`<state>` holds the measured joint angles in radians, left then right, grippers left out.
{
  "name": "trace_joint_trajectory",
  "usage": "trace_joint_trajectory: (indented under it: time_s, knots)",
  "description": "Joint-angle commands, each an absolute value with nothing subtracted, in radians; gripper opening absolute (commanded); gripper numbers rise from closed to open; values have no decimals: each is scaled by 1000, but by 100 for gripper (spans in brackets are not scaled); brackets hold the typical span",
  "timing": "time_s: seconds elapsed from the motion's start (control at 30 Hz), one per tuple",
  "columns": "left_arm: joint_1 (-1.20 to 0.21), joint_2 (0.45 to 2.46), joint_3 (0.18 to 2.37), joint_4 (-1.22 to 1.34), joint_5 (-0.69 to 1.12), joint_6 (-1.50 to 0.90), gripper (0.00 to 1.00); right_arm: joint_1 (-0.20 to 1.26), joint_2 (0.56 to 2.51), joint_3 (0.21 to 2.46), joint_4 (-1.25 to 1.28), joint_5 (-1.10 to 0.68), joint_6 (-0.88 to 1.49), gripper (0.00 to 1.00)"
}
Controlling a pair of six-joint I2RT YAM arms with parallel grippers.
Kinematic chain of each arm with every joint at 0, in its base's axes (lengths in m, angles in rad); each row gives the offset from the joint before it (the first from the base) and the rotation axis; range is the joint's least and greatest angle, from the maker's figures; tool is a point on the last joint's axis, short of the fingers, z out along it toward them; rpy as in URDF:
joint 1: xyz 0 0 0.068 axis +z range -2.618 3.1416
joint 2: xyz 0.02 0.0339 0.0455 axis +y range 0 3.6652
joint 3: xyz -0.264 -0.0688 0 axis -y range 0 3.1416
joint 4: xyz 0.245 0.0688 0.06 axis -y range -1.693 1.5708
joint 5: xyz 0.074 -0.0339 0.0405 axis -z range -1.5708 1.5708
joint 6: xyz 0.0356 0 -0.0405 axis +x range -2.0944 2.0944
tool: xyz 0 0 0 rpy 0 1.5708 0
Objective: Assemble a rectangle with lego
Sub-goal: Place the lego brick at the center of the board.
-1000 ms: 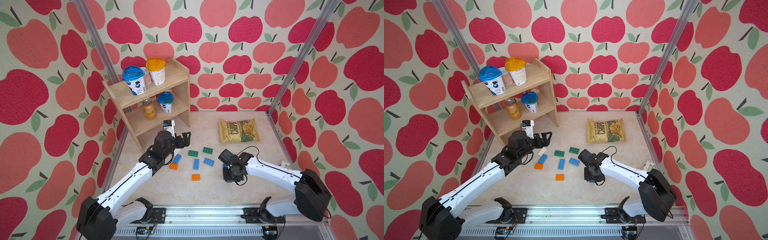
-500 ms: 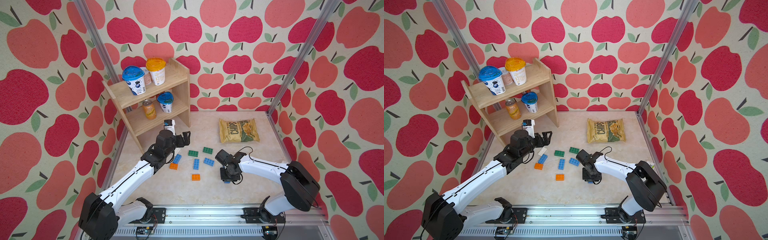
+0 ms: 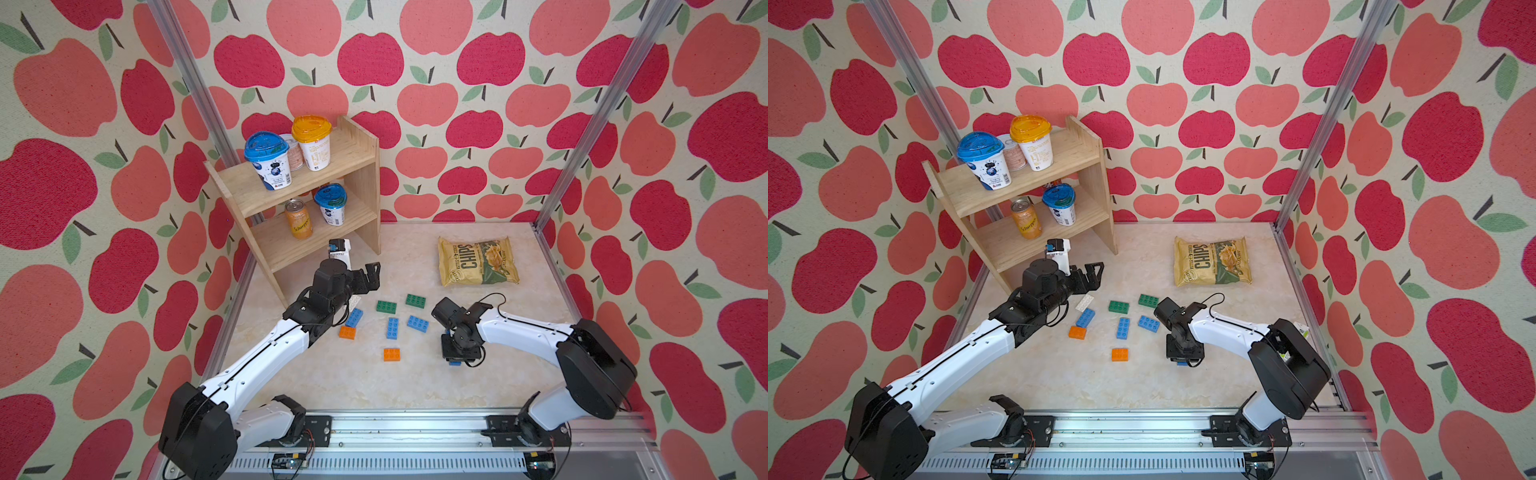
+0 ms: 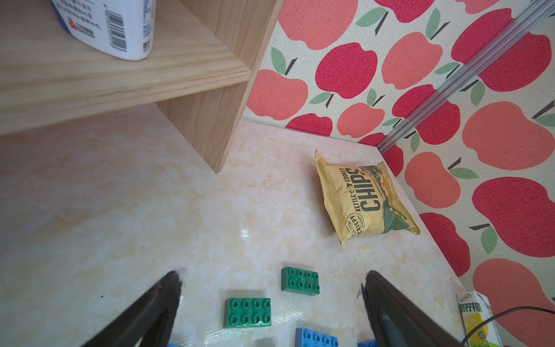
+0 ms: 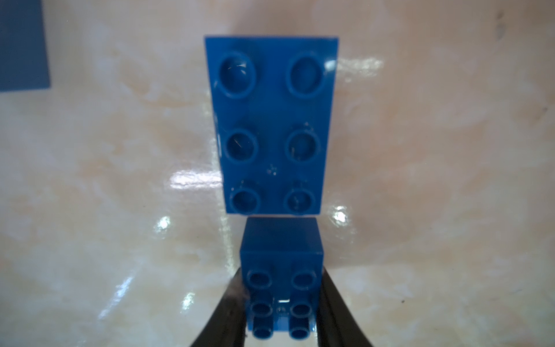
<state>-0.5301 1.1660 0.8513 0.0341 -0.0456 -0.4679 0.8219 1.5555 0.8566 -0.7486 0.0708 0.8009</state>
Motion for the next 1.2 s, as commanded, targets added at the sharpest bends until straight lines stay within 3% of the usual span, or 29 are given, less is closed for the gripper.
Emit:
trace_joint_trajectory:
  time_s: [0.0,1.17]
  knots:
    - [-528,1172,885,21,-68,-439,97,804,1617,843,-708,93,767,20]
    - [-526,1169,892,0,-86,-422,97,770,1695,879,-674,101,747,31]
